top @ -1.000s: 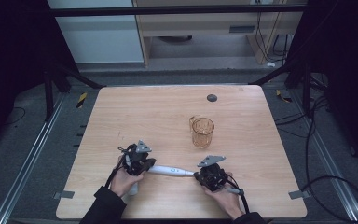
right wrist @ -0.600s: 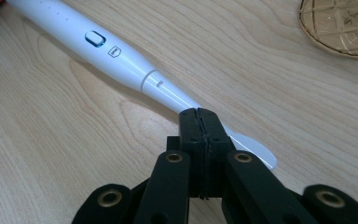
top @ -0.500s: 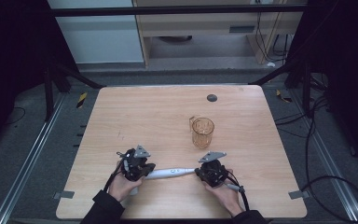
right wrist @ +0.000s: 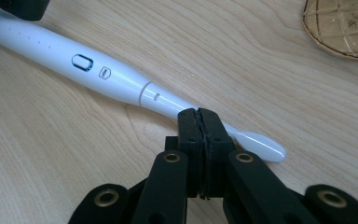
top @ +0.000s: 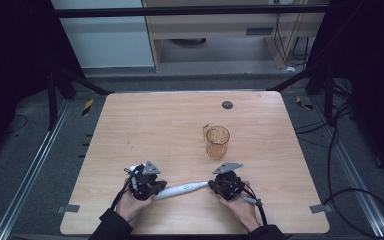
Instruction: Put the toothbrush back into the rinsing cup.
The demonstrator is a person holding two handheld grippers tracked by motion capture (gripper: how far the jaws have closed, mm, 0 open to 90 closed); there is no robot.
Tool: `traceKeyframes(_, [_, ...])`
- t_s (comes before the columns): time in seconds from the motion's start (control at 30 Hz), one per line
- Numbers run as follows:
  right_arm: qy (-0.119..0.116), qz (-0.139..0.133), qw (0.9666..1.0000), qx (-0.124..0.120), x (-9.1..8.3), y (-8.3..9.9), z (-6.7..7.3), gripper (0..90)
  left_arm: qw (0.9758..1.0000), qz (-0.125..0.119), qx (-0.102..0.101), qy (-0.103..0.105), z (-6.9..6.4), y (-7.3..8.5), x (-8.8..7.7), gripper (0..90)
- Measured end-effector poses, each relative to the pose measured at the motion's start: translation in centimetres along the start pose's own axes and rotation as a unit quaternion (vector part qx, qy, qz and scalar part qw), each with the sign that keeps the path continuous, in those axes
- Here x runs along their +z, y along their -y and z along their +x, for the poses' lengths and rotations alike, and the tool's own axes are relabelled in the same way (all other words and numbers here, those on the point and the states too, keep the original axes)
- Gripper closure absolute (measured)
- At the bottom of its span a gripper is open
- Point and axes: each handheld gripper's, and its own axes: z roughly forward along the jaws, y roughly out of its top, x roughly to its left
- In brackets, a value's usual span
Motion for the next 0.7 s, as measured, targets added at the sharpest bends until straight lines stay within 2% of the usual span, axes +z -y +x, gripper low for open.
traceKeyframes(0.23, [-0.004,-0.017,0.9997,0.014,-1.3,0.1,-0.2,88.4,1.0,0.0,-0.003,0.007,-0.7,0.4,-0.2,88.8])
traceKeyframes(0.37, [-0.015,-0.021,0.9996,0.014,-1.9,0.3,-0.2,88.4,0.9999,0.001,0.002,0.01,-1.0,0.6,-0.5,88.8])
traceKeyframes(0.7, [-0.035,-0.013,0.9993,0.009,-1.6,1.0,1.0,88.1,0.9999,0.0,-0.002,0.014,-1.4,1.4,-0.9,88.8])
